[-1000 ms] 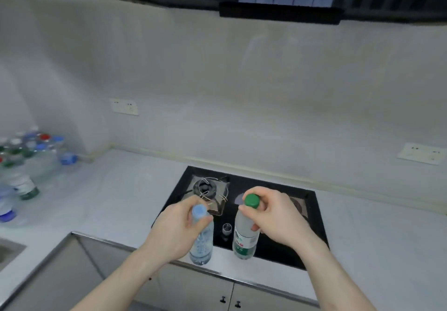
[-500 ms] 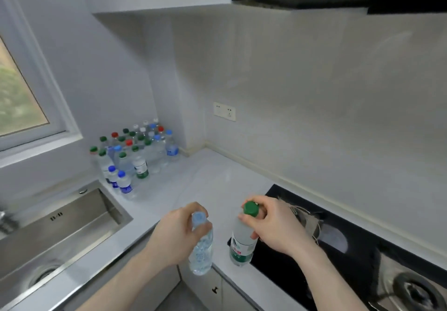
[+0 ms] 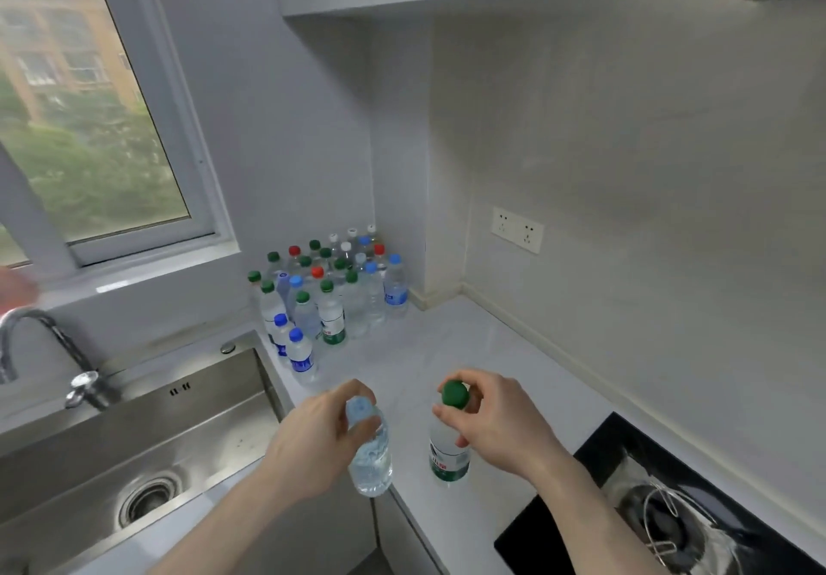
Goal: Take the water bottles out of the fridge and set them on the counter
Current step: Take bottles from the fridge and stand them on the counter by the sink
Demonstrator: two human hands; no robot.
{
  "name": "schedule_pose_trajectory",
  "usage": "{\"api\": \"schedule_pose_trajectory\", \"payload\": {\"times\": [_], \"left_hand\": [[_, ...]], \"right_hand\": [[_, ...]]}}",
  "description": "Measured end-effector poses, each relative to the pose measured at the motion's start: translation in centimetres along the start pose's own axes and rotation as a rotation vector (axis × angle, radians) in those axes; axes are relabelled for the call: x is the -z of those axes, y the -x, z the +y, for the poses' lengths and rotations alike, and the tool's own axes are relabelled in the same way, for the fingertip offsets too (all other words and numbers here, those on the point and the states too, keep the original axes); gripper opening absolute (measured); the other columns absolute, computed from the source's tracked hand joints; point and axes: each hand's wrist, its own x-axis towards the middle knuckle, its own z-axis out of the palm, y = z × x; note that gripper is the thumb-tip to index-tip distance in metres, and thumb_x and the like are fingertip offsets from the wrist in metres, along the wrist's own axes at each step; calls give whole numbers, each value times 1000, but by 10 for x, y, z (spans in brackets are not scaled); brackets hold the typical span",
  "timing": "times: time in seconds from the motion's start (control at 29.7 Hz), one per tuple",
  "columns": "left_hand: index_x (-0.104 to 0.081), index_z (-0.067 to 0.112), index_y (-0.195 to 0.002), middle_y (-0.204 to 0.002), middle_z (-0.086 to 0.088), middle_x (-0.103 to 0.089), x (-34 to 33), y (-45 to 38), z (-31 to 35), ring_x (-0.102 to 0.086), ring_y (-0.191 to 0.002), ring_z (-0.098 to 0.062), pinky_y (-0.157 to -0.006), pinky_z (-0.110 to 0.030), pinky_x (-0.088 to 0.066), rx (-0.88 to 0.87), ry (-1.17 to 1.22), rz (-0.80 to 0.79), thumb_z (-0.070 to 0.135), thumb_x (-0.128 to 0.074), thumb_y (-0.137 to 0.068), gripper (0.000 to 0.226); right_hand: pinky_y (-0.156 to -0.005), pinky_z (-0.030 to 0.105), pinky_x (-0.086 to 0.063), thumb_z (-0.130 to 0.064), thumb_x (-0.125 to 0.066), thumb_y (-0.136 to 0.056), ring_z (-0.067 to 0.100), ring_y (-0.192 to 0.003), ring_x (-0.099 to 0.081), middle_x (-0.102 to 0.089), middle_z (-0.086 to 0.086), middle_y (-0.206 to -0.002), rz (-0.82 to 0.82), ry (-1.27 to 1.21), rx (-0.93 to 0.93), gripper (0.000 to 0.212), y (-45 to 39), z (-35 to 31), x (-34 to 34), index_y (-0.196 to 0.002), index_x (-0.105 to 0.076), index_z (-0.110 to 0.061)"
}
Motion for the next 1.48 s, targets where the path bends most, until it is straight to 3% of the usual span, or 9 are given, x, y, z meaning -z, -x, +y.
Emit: {"api": "schedule_pose_trajectory", "payload": {"times": [0.27,0.61,0.74,1.18,1.48], "left_hand": [[-54,42,-108,-82,14,-61,6,-84,-59,-58,-77,-8,-65,-25,-46,31,-53,-24,55,-57,-97,18],[-52,35,-115,-99,12,-62,4,-213,-135,-58,-83,-13,-65,-25,-45,-41,-153,-139,49,-56,-99,22],[-51,37,-116,-111,9,-67,-1,-258,-166,-63,-91,-20,-77,-36,-55,-15,-183,-169,51,-57,-98,23],[-48,31,-116,-107,1,-69,-27,-333,-220,-65,-84,-24,-67,-33,-51,35,-292,-244,44,-51,-100,21],[-45,28,-121,-104,1,-67,-29,-356,-240,-64,-84,-23,-70,-38,-59,58,-281,-215,44,-53,-102,26]], "right_hand": [[-74,35,-62,-46,-75,-90,9,-61,-74,-73,-6,-87,-54,20,-21,18,-91,-8,-33,-101,-68,-35],[-70,35,-58,-40,-74,-89,10,-58,-73,-70,-3,-79,-1,36,-131,11,-207,-3,-84,-92,-64,-36],[-67,31,-55,-39,-71,-93,10,-60,-74,-69,-6,-83,15,23,-183,9,-250,-5,-102,-95,-63,-37],[-63,31,-57,-38,-64,-98,12,-62,-75,-66,-8,-82,-46,49,-258,11,-345,-2,-145,-108,-62,-33],[-74,37,-61,-36,-62,-100,14,-62,-75,-68,-6,-82,-75,22,-278,10,-394,-2,-180,-109,-61,-32]]}}
